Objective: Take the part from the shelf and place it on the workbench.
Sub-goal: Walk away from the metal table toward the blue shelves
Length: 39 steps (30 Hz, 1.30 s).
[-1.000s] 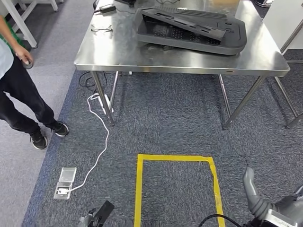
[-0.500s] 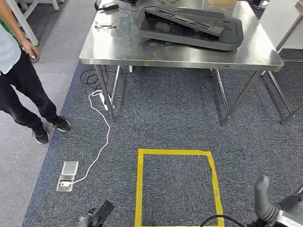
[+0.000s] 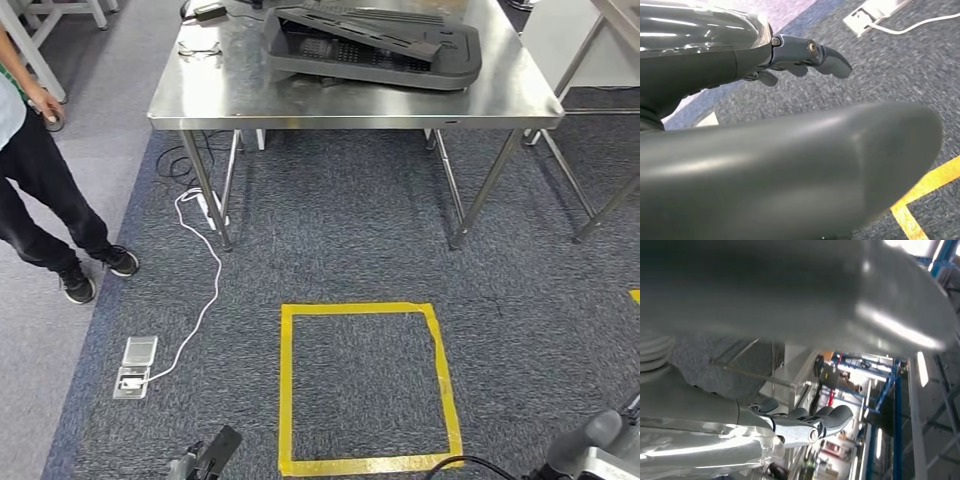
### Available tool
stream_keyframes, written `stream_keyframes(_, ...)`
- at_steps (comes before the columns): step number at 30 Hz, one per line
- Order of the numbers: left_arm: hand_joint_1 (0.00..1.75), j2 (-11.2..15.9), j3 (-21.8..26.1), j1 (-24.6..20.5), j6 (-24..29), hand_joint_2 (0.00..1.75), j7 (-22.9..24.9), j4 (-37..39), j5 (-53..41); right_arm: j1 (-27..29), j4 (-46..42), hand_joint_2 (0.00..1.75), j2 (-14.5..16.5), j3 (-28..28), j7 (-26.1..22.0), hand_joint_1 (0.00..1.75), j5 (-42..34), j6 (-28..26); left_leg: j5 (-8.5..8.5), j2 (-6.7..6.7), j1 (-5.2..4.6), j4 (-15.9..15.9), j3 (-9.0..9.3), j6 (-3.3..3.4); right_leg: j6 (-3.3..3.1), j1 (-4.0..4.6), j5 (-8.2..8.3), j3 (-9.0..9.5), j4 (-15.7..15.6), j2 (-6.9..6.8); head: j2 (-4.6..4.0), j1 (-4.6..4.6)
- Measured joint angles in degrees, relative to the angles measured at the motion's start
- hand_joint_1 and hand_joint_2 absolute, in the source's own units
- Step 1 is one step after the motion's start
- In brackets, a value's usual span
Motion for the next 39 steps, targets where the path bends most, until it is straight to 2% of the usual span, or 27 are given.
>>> stream_keyframes(1,0.00,0.0,0.0,0.1,0.1,0.00,0.0,0.0,0.0,0.0,0.0,0.00,0.0,0.1,0.0,0.00,-0.1,0.0,-0.14,-0.26,-0.06,-0.6,0.15,0.03,0.37,-0.08,0.25,-0.41,0.2,0.47,0.00,-0.04)
stream_keyframes(2,0.00,0.0,0.0,0.1,0.1,0.00,0.0,0.0,0.0,0.1,0.0,0.00,0.0,0.2,0.0,0.00,-0.2,0.0,-0.04,0.18,-0.05,-0.9,0.03,0.02,0.77,-0.13,0.54,-0.71,0.2,1.03,0.00,-0.09)
stream_keyframes(4,0.00,-0.1,0.1,0.0,0.2,0.00,0.1,0.0,0.0,0.3,0.0,0.00,-0.1,0.2,0.0,0.00,-0.3,0.0,0.29,1.33,0.25,-1.3,-0.21,0.37,1.57,-0.10,-0.05,-1.38,1.0,0.78,0.00,-0.03)
stream_keyframes(6,0.00,-0.2,0.1,0.0,0.2,0.00,0.0,0.0,0.0,0.4,-0.1,0.00,-0.2,0.2,0.0,0.00,-0.4,0.0,0.67,2.66,0.54,-1.5,-0.48,0.78,2.51,-0.36,-3.16,-3.24,5.3,-0.74,0.00,0.12)
stream_keyframes(8,0.00,-0.2,0.1,0.2,0.2,0.00,0.0,0.0,0.0,0.5,-0.1,0.00,-0.3,0.2,0.0,0.00,-0.5,0.1,0.85,4.07,0.56,-1.5,-0.74,0.88,3.39,-0.91,-6.86,-6.31,13.0,-1.63,0.00,0.17)
stream_keyframes(9,0.00,-0.1,0.1,0.2,0.2,0.00,0.1,0.0,0.0,0.6,0.0,0.00,-0.3,0.2,0.0,0.00,-0.6,0.1,0.93,4.79,0.57,-1.5,-0.84,0.85,3.73,-1.18,-7.63,-7.27,15.7,-1.79,0.00,0.16)
stream_keyframes(10,0.00,-0.1,0.2,0.3,0.2,0.00,0.1,0.0,0.0,0.8,0.0,0.00,-0.4,0.2,0.0,0.00,-0.6,0.1,0.98,5.47,0.60,-1.5,-0.89,0.80,4.00,-1.40,-7.24,-7.13,16.2,-1.98,0.00,0.16)
stream_keyframes(11,0.00,-0.1,0.2,0.2,0.2,0.00,0.1,0.0,0.0,0.8,0.0,0.00,-0.4,0.2,0.0,0.00,-0.6,0.1,1.02,6.11,0.66,-1.5,-0.88,0.74,4.18,-1.58,-5.79,-5.76,14.1,-2.28,0.00,0.16)
stream_keyframes(12,0.00,-0.1,0.2,0.2,0.2,0.00,0.1,0.0,0.0,0.9,0.0,0.00,-0.5,0.2,0.0,0.00,-0.7,0.1,1.04,6.69,0.73,-1.5,-0.82,0.64,4.29,-1.68,-3.70,-3.43,10.0,-2.90,0.00,0.16)
stream_keyframes(14,0.00,-0.1,0.3,0.1,0.2,0.00,0.1,0.0,0.0,0.8,0.0,0.00,-0.5,0.2,0.0,0.00,-0.6,0.3,1.12,7.54,0.66,-1.5,-0.81,0.16,3.97,-1.41,-0.98,0.69,2.0,-4.95,0.00,0.16)
stream_keyframes(15,0.00,-0.1,0.3,0.0,0.2,0.00,0.1,0.0,0.0,0.8,0.0,0.00,-0.5,0.2,0.0,0.00,-0.7,0.3,1.20,7.87,0.54,-1.4,-0.91,-0.18,3.50,-1.19,-0.50,1.48,0.0,-5.61,0.00,0.13)
stream_keyframes(16,0.00,-0.1,0.4,0.0,0.2,0.00,0.1,0.0,0.0,0.8,0.0,0.00,-0.5,0.2,0.0,0.00,-0.7,0.4,1.32,8.22,0.42,-1.5,-1.01,-0.56,2.93,-0.93,-0.57,1.43,-0.6,-5.82,0.00,0.09)
stream_keyframes(18,0.00,-0.1,0.5,-0.1,0.2,0.00,0.1,0.0,0.0,0.9,0.0,0.00,-0.6,0.2,-0.1,0.00,-0.7,0.4,1.37,8.86,0.46,-1.5,-1.15,-1.27,1.67,-0.83,-0.13,0.79,-0.7,-4.88,0.00,0.06)
stream_keyframes(20,0.00,-0.1,0.5,-0.2,0.2,0.00,0.0,0.0,0.0,0.9,0.0,0.00,-0.6,0.3,-0.1,0.00,-0.7,0.4,-0.24,7.32,0.66,-0.1,-1.79,-1.68,0.56,-0.96,0.52,0.44,-1.1,-3.98,0.00,0.01)
stream_keyframes(22,0.00,-0.1,0.5,0.0,0.2,0.00,0.0,0.0,0.0,0.9,0.0,0.00,-0.6,0.4,-0.1,0.00,-0.7,0.4,-4.26,4.72,0.66,6.1,-4.26,-1.68,-0.21,-0.90,1.03,-0.01,-1.3,-2.96,0.00,-0.08)
stream_keyframes(23,0.00,-0.1,0.6,0.1,0.2,0.00,0.0,0.0,0.0,0.9,0.0,0.00,-0.6,0.5,-0.1,0.00,-0.7,0.5,-6.23,4.08,0.55,10.3,-5.94,-1.59,-0.45,-0.76,1.19,-0.27,-1.2,-2.31,0.00,-0.08)
stream_keyframes(24,0.00,-0.1,0.6,0.3,0.2,0.00,0.0,0.0,0.0,0.9,0.0,0.00,-0.6,0.5,-0.1,0.00,-0.7,0.5,-7.37,3.82,0.42,13.6,-7.23,-1.48,-0.59,-0.60,1.34,-0.46,-1.2,-1.59,0.00,-0.08)
stream_keyframes(25,0.00,-0.1,0.6,0.4,0.2,0.00,0.0,0.0,0.0,0.9,0.0,0.00,-0.6,0.6,-0.1,0.00,-0.7,0.5,-7.38,3.70,0.31,15.0,-7.69,-1.30,-0.65,-0.45,1.44,-0.60,-1.1,-0.83,0.00,-0.08)
stream_keyframes(26,0.00,-0.1,0.6,0.4,0.2,0.00,0.1,0.0,0.0,1.0,0.0,0.00,-0.6,0.6,-0.1,0.00,-0.7,0.5,-6.21,3.57,0.21,13.9,-7.04,-1.06,-0.65,-0.35,1.51,-0.68,-1.0,-0.03,0.00,-0.08)
stream_keyframes(27,0.00,-0.1,0.6,0.4,0.2,0.00,0.0,0.0,0.0,1.0,0.0,0.00,-0.6,0.6,-0.1,0.00,-0.7,0.5,-4.21,3.15,0.15,10.7,-5.42,-0.76,-0.61,-0.27,1.53,-0.73,-0.8,0.77,0.00,-0.07)
stream_keyframes(29,0.00,0.0,0.7,0.4,0.2,0.00,0.0,0.0,0.0,1.0,0.0,0.00,-0.6,0.6,-0.1,0.00,-0.7,0.5,-0.83,0.68,0.31,3.0,-1.83,-0.26,-0.42,-0.15,1.50,-1.09,-0.2,2.27,0.00,0.00)
stream_keyframes(31,0.00,0.0,0.7,0.5,0.2,0.00,0.0,0.0,0.0,1.1,0.0,0.00,-0.6,0.6,-0.1,0.00,-0.8,0.5,-0.01,-1.16,0.36,-0.5,-0.52,-0.20,0.15,-0.26,1.72,-1.93,0.3,3.56,0.00,0.01)
stream_keyframes(33,0.00,0.0,0.7,0.5,0.3,0.00,0.1,0.0,-0.1,1.5,0.0,0.00,-0.6,0.7,-0.1,0.00,-0.9,0.5,0.12,-0.44,0.31,-0.9,-0.71,-0.02,0.92,-0.50,2.16,-2.55,0.4,4.87,0.00,-0.03)
stream_keyframes(34,0.00,-0.1,0.7,0.5,0.3,0.00,0.1,0.0,-0.1,1.7,0.0,0.00,-0.6,0.7,-0.1,0.00,-1.0,0.5,0.31,0.21,0.41,-1.1,-0.73,0.23,1.24,-0.52,2.07,-2.80,0.6,4.77,0.00,0.00)
stream_keyframes(36,0.00,-0.1,0.7,0.3,0.3,0.00,0.0,0.0,-0.3,1.8,0.0,0.00,-0.6,0.7,-0.1,0.00,-1.2,0.4,0.64,1.62,0.76,-1.3,-0.73,0.67,1.98,-0.55,0.14,-4.12,3.4,2.51,0.00,0.32)
stream_keyframes(38,0.00,-0.1,0.7,0.4,0.3,0.00,0.0,0.0,-0.3,1.7,0.0,0.00,-0.6,0.7,-0.2,0.00,-1.4,0.4,0.68,3.19,0.70,-1.3,-0.69,0.75,2.72,-0.88,-3.36,-6.92,9.8,-0.60,0.00,0.64)
stream_keyframes(39,0.00,-0.1,0.8,0.5,0.3,0.00,0.1,0.0,-0.3,1.8,0.0,0.00,-0.6,0.7,-0.2,0.00,-1.4,0.4,0.66,4.04,0.66,-1.3,-0.69,0.74,2.97,-1.08,-4.56,-8.21,12.8,-1.35,0.00,0.66)
